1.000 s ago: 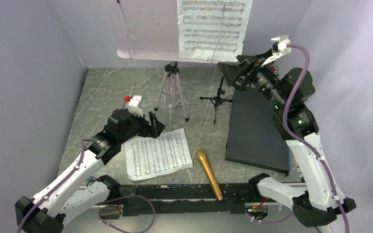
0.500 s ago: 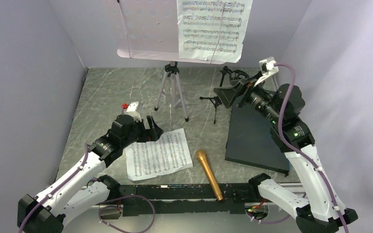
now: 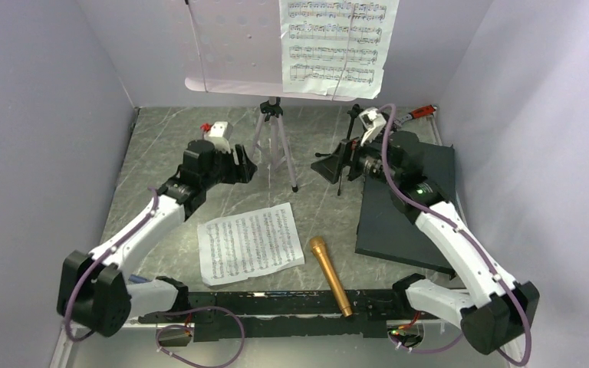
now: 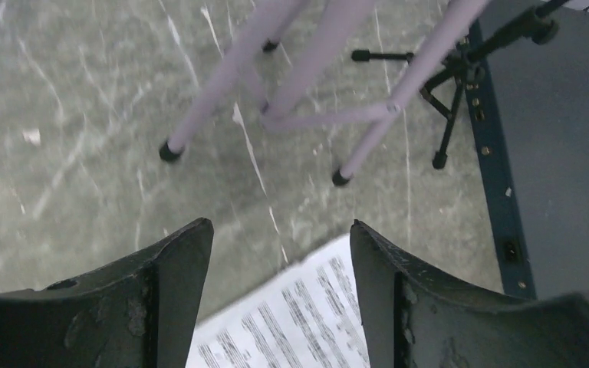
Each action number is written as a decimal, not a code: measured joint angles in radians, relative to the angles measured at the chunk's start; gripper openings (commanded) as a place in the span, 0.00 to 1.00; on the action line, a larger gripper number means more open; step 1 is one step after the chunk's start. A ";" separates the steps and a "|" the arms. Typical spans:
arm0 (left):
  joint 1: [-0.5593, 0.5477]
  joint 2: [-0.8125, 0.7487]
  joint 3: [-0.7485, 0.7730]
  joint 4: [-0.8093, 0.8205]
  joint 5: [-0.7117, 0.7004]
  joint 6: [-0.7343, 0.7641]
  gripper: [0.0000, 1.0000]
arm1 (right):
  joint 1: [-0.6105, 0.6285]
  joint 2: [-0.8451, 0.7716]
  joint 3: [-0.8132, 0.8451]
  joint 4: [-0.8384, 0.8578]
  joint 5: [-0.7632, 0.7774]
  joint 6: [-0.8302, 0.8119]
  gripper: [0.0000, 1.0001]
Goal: Set up the instrument practice props
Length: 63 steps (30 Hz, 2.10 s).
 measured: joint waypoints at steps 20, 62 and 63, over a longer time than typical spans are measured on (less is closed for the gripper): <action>0.211 0.523 0.281 0.491 0.440 0.167 0.64 | 0.080 0.481 0.173 0.195 0.078 -0.077 0.89; 0.104 0.705 0.335 0.685 0.296 0.462 0.03 | 0.122 1.000 0.347 0.689 0.210 -0.228 0.00; 0.100 0.696 0.323 0.689 0.285 0.463 0.03 | 0.124 0.995 0.345 0.681 0.207 -0.228 0.00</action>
